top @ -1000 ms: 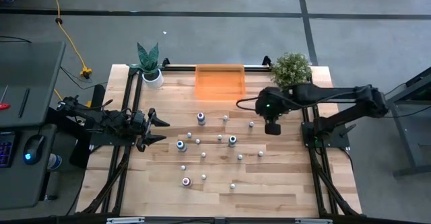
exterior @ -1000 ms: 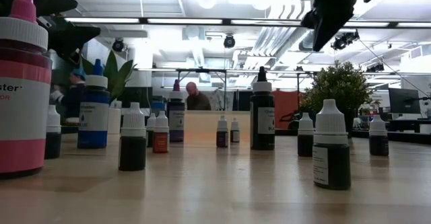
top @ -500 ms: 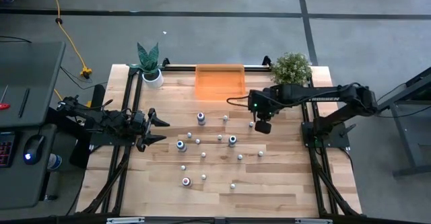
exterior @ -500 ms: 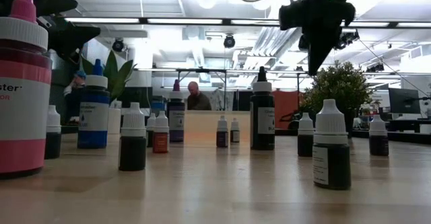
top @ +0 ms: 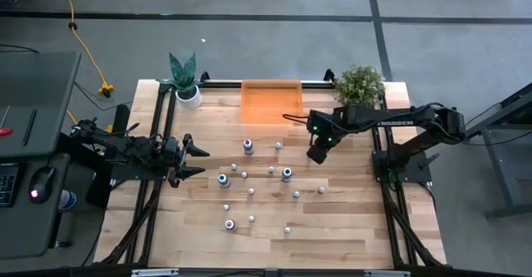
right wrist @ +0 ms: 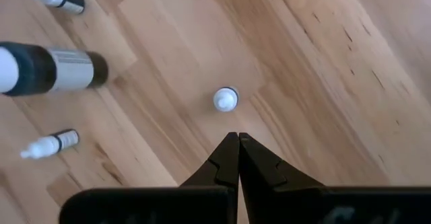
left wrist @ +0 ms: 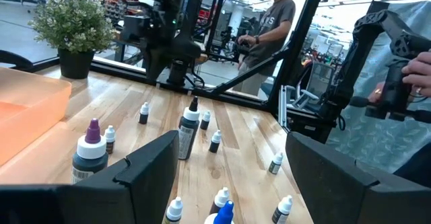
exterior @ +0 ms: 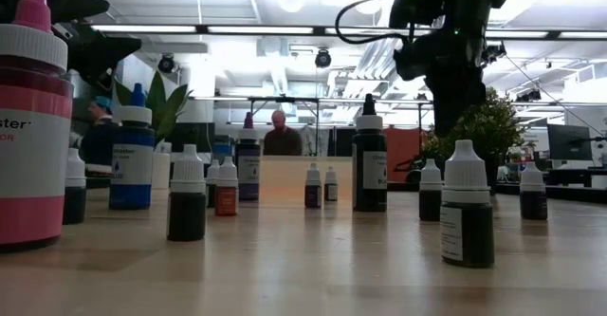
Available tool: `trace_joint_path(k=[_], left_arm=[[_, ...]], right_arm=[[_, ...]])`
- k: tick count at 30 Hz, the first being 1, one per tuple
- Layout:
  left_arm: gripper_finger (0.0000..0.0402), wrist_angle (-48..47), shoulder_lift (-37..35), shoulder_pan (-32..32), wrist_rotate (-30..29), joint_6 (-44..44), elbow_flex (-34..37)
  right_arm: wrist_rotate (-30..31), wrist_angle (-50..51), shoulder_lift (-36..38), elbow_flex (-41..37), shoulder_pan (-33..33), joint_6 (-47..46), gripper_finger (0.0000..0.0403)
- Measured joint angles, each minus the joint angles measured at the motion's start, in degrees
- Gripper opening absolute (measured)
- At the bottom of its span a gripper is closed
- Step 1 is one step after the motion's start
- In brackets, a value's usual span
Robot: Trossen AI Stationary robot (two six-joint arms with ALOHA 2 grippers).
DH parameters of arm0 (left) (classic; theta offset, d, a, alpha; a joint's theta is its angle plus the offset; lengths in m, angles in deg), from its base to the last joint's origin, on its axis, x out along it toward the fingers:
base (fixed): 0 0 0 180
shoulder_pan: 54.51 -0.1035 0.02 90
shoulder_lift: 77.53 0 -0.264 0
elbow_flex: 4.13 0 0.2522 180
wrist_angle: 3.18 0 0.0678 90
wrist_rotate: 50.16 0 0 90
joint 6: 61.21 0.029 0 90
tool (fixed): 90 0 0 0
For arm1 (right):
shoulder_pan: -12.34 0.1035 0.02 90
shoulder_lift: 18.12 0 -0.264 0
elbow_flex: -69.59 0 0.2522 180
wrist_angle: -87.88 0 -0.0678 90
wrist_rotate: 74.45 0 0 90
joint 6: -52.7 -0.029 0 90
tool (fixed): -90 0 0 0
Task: Pick & Place food coloring
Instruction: Put the small black food coloring bottle into the orange bin
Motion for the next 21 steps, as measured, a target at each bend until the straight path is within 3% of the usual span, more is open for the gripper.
trace_joint_path(k=[4,7,17,21], left_arm=[[0.0271,0.0,0.0,0.0,0.0,0.0,0.0],[0.0271,0.0,0.0,0.0,0.0,0.0,0.0],[0.0271,0.0,0.0,0.0,0.0,0.0,0.0],[0.0271,0.0,0.0,0.0,0.0,0.0,0.0]], right_arm=[[-0.8,-0.1,-0.1,0.0,0.1,-0.7,0.0002],[-1.2,-0.1,-0.1,0.0,0.4,-0.7,0.0024],[0.1,1.2,-1.5,1.7,0.7,-0.1,0.0217],[-0.2,8.4,-7.2,7.7,0.4,4.2,0.0262]])
